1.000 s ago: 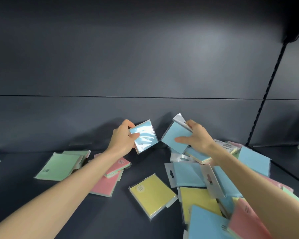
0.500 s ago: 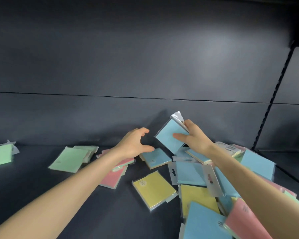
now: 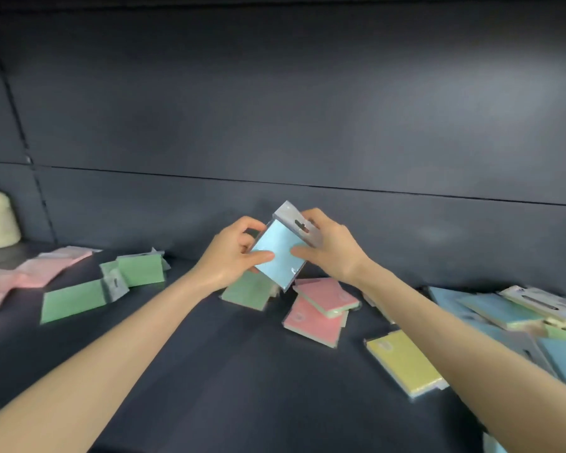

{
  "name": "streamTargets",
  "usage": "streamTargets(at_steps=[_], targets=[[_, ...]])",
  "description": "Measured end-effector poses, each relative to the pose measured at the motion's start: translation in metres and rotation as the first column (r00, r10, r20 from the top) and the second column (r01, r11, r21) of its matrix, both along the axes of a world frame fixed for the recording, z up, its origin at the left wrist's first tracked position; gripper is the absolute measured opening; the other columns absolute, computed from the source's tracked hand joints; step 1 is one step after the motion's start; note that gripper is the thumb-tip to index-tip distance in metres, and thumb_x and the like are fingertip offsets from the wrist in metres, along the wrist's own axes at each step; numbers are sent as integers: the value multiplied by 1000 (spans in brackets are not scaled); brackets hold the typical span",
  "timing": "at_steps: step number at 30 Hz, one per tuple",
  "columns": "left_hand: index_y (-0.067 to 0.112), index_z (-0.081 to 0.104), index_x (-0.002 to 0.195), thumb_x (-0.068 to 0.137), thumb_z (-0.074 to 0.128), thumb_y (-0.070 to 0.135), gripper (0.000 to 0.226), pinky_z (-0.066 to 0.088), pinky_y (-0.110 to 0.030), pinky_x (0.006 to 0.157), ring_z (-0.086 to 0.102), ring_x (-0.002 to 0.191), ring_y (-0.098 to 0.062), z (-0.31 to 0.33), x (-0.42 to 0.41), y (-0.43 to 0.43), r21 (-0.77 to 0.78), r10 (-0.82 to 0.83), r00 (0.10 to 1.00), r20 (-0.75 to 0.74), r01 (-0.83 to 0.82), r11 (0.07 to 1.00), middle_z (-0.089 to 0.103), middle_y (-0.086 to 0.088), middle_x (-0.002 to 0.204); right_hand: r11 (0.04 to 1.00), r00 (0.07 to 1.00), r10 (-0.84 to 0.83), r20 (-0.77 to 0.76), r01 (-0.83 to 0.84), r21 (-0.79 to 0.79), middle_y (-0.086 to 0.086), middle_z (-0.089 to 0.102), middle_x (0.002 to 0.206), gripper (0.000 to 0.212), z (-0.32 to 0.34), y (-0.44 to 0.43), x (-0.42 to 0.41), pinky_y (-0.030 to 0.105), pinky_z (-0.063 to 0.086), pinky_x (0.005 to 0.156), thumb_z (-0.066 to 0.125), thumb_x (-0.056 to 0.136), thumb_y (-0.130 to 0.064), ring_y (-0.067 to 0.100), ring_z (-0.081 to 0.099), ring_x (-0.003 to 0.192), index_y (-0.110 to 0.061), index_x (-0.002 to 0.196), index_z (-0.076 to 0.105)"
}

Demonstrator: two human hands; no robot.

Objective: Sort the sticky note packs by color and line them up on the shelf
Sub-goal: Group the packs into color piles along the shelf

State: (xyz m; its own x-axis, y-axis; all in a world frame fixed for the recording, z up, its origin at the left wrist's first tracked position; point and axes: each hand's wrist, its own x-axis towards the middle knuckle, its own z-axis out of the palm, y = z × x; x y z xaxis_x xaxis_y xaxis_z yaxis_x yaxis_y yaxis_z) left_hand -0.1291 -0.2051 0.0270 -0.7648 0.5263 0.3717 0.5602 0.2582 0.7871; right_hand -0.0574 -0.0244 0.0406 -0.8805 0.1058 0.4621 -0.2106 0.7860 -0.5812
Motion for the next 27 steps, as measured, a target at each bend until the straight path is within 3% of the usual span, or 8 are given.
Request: streamTargets(at_steps=[2, 7, 11, 13, 17, 20, 23, 27], targets=[[18, 53, 110, 80, 74, 14, 36, 59, -36, 70, 68, 80, -25, -4, -15, -28, 0, 29, 999, 14, -29, 1000, 67, -12, 88, 999, 1000, 2, 20, -3, 44, 1, 57, 89, 27, -3, -27, -19, 23, 35, 60, 69, 82, -17, 22, 48, 78, -12, 105, 55], [13, 58, 112, 83, 69, 4, 33, 60, -34, 69, 62, 76, -20, -13, -63, -92, -87, 42, 998, 47, -38, 995, 58, -9, 91, 998, 992, -41, 118, 36, 51, 4, 56, 85, 22, -17, -92, -72, 35, 44, 71, 71, 80, -20, 26, 50, 78, -12, 95, 57], [12, 60, 114, 83, 66, -2, 34, 59, -25, 61, 61, 71, -18, -25, -102, -125, -157, 24, 996, 83, -11, 987, 57, -9, 88, 993, 977, -116, 177, 111, 38, 3, 50, 96, 28, -38, -129, -110, 28, 37, 71, 72, 79, -20, 23, 47, 84, -18, 95, 49], [10, 60, 116, 81, 68, 1, 37, 55, -19, 57, 59, 69, -16, -32, -118, -132, -194, 49, 996, 78, -33, 980, 57, -3, 85, 988, 966, -155, 208, 154, 23, 5, 53, 102, 33, -48, -140, -123, 30, 40, 74, 72, 78, -20, 24, 49, 88, -14, 105, 53], [14, 59, 120, 78, 72, 16, 44, 46, -26, 74, 57, 83, -20, -37, -144, -134, -356, 74, 995, -64, -92, 930, 61, 1, 90, 975, 942, -210, 260, 220, -8, 7, 55, 112, 49, -54, -146, -141, 31, 46, 80, 73, 77, -21, 25, 54, 98, -16, 120, 49], [17, 55, 123, 80, 72, 25, 47, 45, -29, 81, 57, 92, -19, -44, -155, -131, -457, 35, 995, -98, -76, 886, 61, 4, 92, 971, 926, -232, 299, 240, 11, 6, 49, 110, 54, -56, -145, -149, 26, 39, 76, 74, 77, -20, 20, 47, 95, -15, 125, 48], [20, 54, 123, 82, 69, 32, 46, 46, -33, 86, 56, 98, -18, -50, -158, -129, -541, -3, 992, -126, -66, 838, 64, 4, 94, 969, 912, -248, 327, 234, 82, 9, 52, 116, 43, -60, -145, -154, 24, 38, 77, 71, 79, -16, 20, 48, 98, -12, 119, 55], [22, 53, 122, 84, 66, 34, 42, 42, -31, 88, 55, 106, -20, -42, -157, -130, -608, -57, 967, -247, -109, 786, 63, 2, 113, 950, 892, -282, 354, 208, 233, 7, 54, 122, 30, -60, -144, -155, 30, 43, 86, 64, 84, -17, 24, 52, 109, -13, 113, 60]])
